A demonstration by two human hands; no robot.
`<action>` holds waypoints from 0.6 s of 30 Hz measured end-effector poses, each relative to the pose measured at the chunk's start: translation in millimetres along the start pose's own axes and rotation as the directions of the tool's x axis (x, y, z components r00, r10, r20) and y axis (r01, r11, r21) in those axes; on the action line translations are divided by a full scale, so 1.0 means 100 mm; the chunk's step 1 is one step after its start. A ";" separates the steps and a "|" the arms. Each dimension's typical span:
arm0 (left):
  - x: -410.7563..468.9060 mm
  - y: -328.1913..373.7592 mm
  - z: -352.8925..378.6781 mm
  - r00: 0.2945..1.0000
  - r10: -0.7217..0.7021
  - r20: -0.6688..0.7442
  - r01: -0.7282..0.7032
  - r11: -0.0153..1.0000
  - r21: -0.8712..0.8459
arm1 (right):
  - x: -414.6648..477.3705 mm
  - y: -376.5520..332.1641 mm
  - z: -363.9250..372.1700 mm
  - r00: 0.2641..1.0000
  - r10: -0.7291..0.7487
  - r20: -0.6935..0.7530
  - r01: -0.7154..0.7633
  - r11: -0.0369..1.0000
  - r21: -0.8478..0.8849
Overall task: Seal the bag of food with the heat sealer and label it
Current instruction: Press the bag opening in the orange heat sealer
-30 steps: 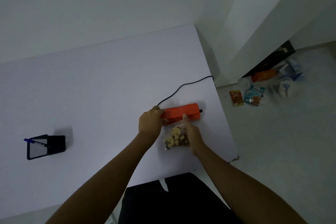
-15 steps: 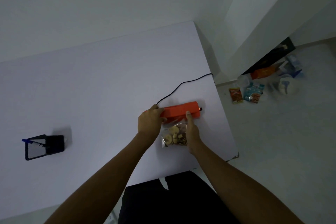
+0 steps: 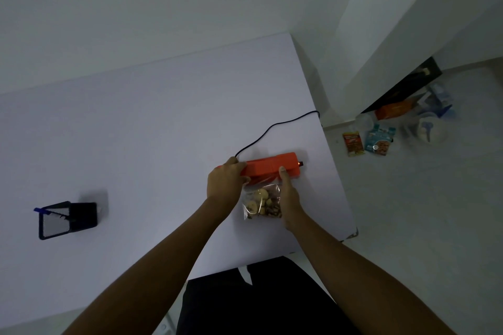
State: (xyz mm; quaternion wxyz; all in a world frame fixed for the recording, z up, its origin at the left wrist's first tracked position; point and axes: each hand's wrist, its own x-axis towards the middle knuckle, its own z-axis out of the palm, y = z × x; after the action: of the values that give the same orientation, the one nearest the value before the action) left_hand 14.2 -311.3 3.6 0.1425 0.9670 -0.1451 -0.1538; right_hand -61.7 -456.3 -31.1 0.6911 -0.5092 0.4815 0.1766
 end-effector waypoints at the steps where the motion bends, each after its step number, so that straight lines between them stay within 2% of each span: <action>1: 0.01 -0.01 0.00 1.000 0.003 0.005 -0.003 1.000 0.005 | 0.01 0.00 0.01 1.000 0.000 -0.003 0.000 1.000 -0.002; 8: 0.01 -0.01 0.01 1.000 0.030 0.006 -0.030 0.999 0.036 | 0.01 -0.02 0.03 1.000 0.000 0.002 0.000 0.999 0.041; 13: 0.02 -0.03 -0.04 1.000 0.028 0.012 -0.028 1.000 -0.004 | -0.02 0.11 0.01 0.998 0.032 0.049 -0.032 0.999 -0.010; 18: -0.01 -0.01 0.01 0.999 0.053 -0.012 -0.053 0.998 0.036 | -0.09 0.16 0.04 0.997 0.016 0.080 -0.014 0.999 -0.036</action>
State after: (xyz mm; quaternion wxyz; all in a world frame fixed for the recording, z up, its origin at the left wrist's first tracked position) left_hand 13.2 -310.0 2.7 0.1302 0.9661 -0.1726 -0.1411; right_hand -75.8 -444.3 -32.0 0.6995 -0.5102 0.4539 0.2107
